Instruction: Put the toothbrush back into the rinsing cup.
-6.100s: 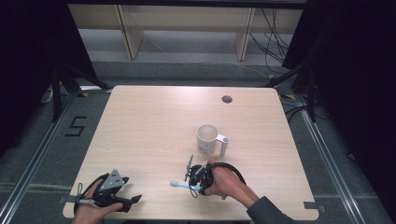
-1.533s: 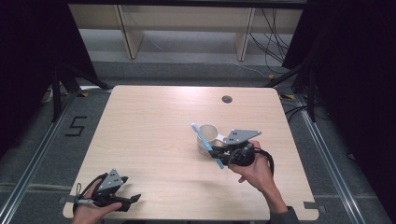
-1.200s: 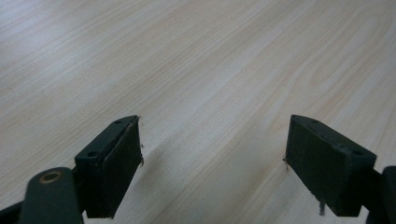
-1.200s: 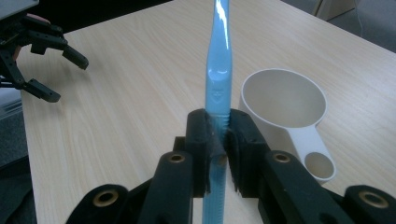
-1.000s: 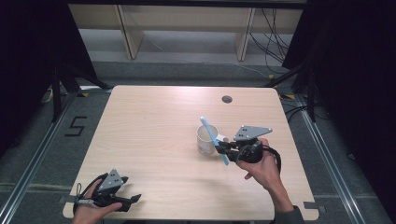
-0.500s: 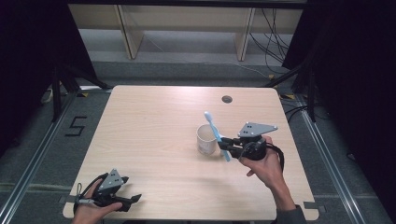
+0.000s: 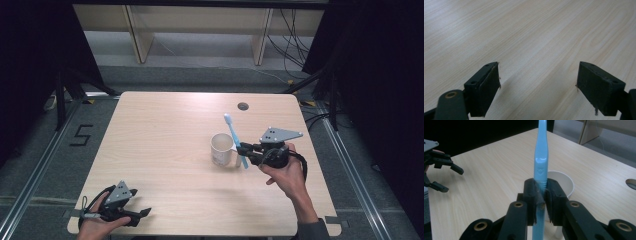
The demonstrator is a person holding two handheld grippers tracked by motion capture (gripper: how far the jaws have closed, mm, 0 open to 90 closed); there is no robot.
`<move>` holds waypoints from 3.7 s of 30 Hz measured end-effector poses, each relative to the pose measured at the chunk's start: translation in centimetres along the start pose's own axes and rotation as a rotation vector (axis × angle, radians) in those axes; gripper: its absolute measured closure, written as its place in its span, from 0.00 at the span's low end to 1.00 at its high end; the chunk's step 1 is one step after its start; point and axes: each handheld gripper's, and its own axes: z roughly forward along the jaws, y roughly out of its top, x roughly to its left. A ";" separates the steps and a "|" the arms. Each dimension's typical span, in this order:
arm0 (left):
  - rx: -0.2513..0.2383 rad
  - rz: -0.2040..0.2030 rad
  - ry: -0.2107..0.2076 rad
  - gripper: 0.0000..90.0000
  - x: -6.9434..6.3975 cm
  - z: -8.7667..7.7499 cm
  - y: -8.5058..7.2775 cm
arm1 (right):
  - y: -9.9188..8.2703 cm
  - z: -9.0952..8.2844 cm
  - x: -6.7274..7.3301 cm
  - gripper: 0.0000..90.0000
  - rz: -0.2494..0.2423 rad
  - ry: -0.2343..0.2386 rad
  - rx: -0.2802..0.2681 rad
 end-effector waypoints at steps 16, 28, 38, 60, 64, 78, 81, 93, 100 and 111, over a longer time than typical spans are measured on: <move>-0.009 -0.014 -0.006 0.20 -0.2 0.1 0.0 | -0.3 0.8 -1.1 0.88 0.021 -0.023 -0.035; -0.002 -0.004 -0.008 0.20 -0.1 0.0 0.0 | -0.5 1.3 -1.7 0.88 0.042 -0.024 -0.067; -0.001 -0.001 0.001 0.20 0.0 0.0 0.0 | -0.2 1.7 -2.1 0.88 0.037 -0.034 -0.105; 0.001 0.001 -0.008 0.20 -0.1 0.1 -0.1 | -0.4 3.0 -3.3 0.88 0.018 -0.074 -0.158; 0.002 0.001 -0.007 0.20 -0.1 0.1 -0.1 | -0.5 3.1 -3.5 0.88 0.024 -0.071 -0.156; 0.002 -0.002 -0.009 0.20 -0.1 0.1 -0.1 | -1.1 3.6 -3.8 0.88 0.056 -0.072 -0.148; 0.001 -0.004 -0.004 0.20 -0.1 0.1 -0.1 | -1.2 3.7 -3.6 0.88 0.058 -0.082 -0.150; 0.002 0.001 -0.006 0.20 -0.2 0.0 -0.1 | -1.7 3.9 -3.8 0.88 0.033 -0.083 -0.151; 0.002 0.001 -0.005 0.20 -0.2 0.0 -0.1 | -2.2 3.8 -3.8 0.88 0.058 -0.079 -0.143; -0.003 0.000 -0.007 0.20 -0.2 0.0 -0.1 | -2.9 3.9 -3.9 0.88 0.020 -0.091 -0.131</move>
